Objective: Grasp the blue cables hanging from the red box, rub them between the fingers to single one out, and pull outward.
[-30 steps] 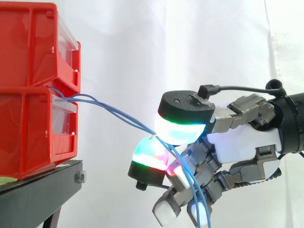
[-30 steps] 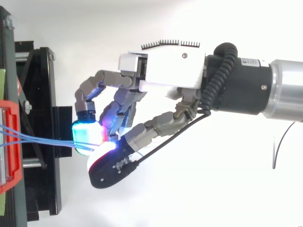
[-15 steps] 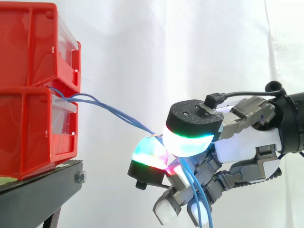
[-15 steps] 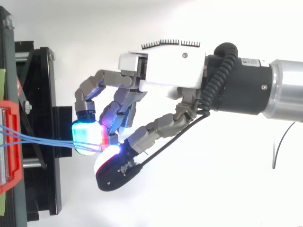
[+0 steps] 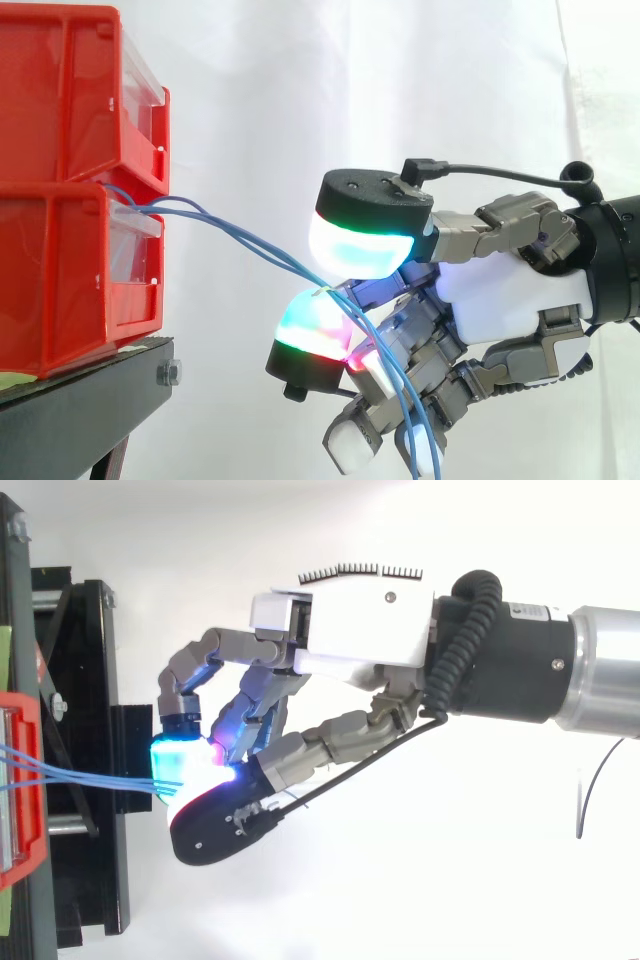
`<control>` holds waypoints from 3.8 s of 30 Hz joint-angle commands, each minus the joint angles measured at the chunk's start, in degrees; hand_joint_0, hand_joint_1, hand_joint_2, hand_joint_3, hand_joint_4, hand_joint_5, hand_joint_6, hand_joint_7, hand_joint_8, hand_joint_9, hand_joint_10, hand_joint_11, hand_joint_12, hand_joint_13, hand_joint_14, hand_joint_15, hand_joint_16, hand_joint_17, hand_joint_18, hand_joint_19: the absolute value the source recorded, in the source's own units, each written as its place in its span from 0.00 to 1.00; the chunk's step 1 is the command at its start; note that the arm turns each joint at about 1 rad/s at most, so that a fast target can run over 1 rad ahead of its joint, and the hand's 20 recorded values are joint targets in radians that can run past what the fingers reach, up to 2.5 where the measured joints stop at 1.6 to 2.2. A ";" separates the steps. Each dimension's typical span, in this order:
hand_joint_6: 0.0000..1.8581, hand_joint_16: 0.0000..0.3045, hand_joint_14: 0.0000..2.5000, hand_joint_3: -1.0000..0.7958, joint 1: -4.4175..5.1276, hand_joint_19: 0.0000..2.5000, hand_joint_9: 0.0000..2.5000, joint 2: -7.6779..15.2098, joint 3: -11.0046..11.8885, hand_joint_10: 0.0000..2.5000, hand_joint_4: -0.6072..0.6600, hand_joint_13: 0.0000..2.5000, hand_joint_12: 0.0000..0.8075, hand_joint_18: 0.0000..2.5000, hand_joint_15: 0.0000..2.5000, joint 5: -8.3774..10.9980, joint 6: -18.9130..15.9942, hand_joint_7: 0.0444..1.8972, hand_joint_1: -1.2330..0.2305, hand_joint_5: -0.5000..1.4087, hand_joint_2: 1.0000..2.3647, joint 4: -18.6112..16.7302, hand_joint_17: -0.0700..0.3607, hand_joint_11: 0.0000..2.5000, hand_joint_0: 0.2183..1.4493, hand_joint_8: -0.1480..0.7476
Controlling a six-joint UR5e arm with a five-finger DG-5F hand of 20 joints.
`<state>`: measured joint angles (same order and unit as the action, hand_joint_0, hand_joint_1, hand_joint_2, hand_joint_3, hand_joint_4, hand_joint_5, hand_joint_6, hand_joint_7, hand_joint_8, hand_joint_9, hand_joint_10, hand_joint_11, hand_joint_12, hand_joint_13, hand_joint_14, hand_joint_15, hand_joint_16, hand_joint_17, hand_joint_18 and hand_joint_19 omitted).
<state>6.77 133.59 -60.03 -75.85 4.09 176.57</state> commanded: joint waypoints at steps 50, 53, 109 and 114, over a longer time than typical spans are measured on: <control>0.42 0.19 0.01 0.44 0.00 0.23 0.41 -0.09 0.00 0.01 0.60 0.34 0.51 0.38 0.19 0.00 -0.32 0.57 0.34 0.20 0.01 0.09 0.47 0.23 0.28 0.55; 0.42 0.19 0.01 0.44 0.00 0.23 0.41 0.00 0.00 0.01 0.60 0.34 0.51 0.38 0.19 0.00 -0.32 0.58 0.35 0.21 0.01 0.09 0.47 0.24 0.28 0.55; 0.48 0.20 0.01 0.40 0.00 0.23 0.47 0.00 0.17 0.01 0.68 0.37 0.52 0.43 0.20 0.00 -0.40 0.62 0.32 0.21 0.01 0.27 0.48 0.30 0.29 0.62; 0.48 0.20 0.01 0.44 0.00 0.23 0.45 -0.09 0.17 0.01 0.66 0.36 0.52 0.43 0.20 0.00 -0.40 0.61 0.28 0.20 0.02 0.27 0.48 0.30 0.30 0.61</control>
<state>6.77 133.57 -59.85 -75.85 3.70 176.83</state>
